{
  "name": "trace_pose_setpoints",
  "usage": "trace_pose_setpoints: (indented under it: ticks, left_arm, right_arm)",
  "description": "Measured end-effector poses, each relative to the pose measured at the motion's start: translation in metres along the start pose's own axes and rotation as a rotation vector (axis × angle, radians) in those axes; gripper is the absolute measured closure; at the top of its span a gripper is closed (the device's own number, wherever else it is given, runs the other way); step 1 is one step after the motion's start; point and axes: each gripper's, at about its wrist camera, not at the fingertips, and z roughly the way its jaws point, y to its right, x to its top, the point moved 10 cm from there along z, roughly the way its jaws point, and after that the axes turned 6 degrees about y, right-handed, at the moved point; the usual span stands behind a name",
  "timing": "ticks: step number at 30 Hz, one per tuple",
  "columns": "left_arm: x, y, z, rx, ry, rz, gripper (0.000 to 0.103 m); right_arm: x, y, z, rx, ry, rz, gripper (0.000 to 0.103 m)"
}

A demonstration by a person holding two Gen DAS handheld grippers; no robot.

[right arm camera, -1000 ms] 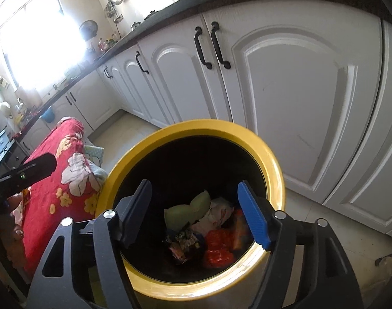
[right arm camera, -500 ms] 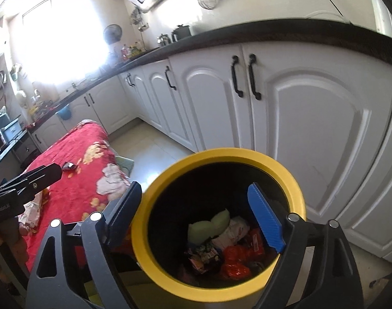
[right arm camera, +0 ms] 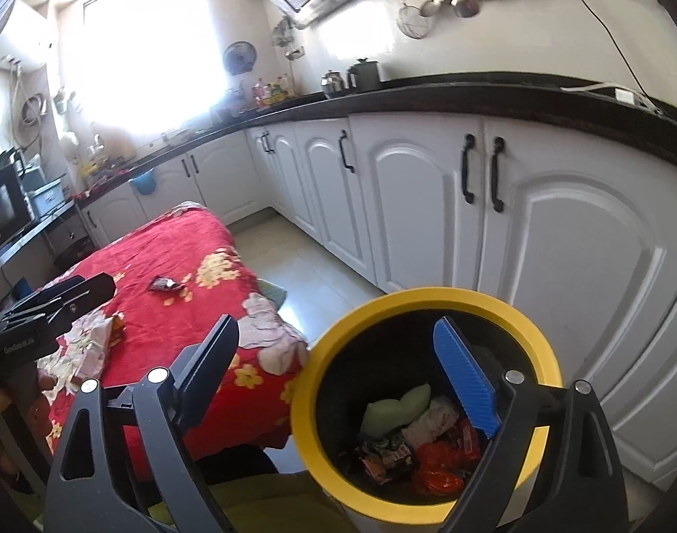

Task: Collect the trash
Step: 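Return both tools from the bin to the table above the remaining trash, then grasp the paper snack packet with the left tool while the right tool grasps the chocolate bar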

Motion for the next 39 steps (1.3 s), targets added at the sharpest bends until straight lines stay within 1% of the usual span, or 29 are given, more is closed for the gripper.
trace_pose_setpoints:
  ticks: [9, 14, 20, 26, 30, 31, 32, 36, 37, 39]
  left_arm:
    - [0.003, -0.037, -0.017, 0.057, 0.026, -0.034, 0.011]
    - [-0.001, -0.060, -0.021, 0.110, 0.021, -0.049, 0.011]
    - [-0.014, -0.095, -0.022, 0.163, -0.015, -0.104, 0.011]
    - [-0.035, -0.116, -0.016, 0.144, -0.080, -0.163, 0.011]
    - [-0.053, -0.128, -0.010, 0.143, -0.128, -0.202, 0.011]
    - [-0.056, -0.129, -0.009, 0.142, -0.138, -0.206, 0.012]
    - [-0.060, -0.131, -0.006, 0.140, -0.153, -0.212, 0.017]
    - [-0.076, -0.133, 0.003, 0.127, -0.197, -0.230, 0.030]
    - [-0.079, -0.133, 0.005, 0.124, -0.207, -0.233, 0.036]
    - [-0.085, -0.131, 0.009, 0.124, -0.222, -0.231, 0.040]
  right_arm:
    - [0.011, -0.034, 0.001, 0.053, 0.009, -0.048, 0.015]
    - [0.016, -0.059, 0.009, 0.101, 0.002, -0.082, 0.015]
    - [0.020, -0.093, 0.025, 0.168, -0.030, -0.122, 0.014]
    - [0.021, -0.123, 0.051, 0.219, -0.072, -0.168, 0.014]
    - [0.020, -0.140, 0.076, 0.240, -0.107, -0.222, 0.014]
    - [0.018, -0.144, 0.084, 0.243, -0.124, -0.240, 0.014]
    - [0.017, -0.149, 0.089, 0.246, -0.131, -0.251, 0.014]
    - [0.010, -0.169, 0.119, 0.299, -0.183, -0.285, 0.014]
    - [0.007, -0.174, 0.127, 0.308, -0.201, -0.298, 0.014]
    - [0.003, -0.185, 0.142, 0.315, -0.222, -0.332, 0.014]
